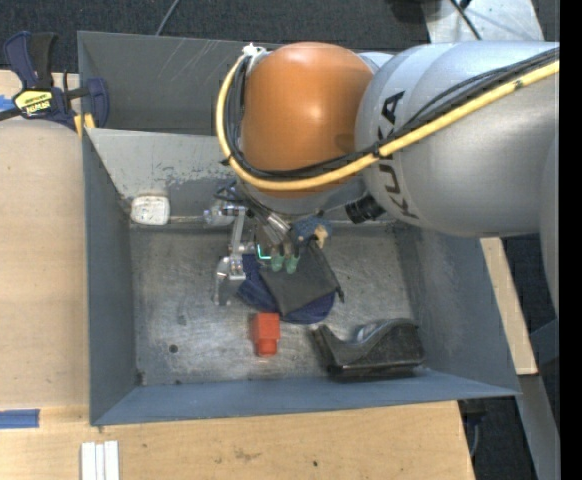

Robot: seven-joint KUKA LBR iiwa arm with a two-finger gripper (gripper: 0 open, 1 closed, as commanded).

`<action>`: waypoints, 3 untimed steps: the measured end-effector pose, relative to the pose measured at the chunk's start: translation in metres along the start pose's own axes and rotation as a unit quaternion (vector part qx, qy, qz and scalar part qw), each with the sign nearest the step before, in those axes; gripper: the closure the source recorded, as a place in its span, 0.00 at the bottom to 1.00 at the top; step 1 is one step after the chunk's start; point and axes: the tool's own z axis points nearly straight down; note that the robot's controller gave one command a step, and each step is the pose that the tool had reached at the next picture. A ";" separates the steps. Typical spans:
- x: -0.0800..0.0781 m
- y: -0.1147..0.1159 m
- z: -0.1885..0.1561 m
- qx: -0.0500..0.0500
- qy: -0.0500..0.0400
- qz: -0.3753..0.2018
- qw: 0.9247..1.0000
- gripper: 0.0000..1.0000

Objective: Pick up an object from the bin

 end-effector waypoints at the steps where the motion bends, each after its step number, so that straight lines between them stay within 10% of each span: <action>1: -0.028 -0.076 0.067 0.001 -0.001 -0.041 0.999 0.00; 2: -0.063 -0.127 0.150 -0.004 -0.004 -0.317 0.948 0.00; 3: -0.063 -0.127 0.150 -0.004 -0.003 -0.317 0.948 1.00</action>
Offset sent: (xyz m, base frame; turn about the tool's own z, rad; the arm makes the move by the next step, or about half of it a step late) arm 0.0275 -0.0698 -0.0633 -0.0872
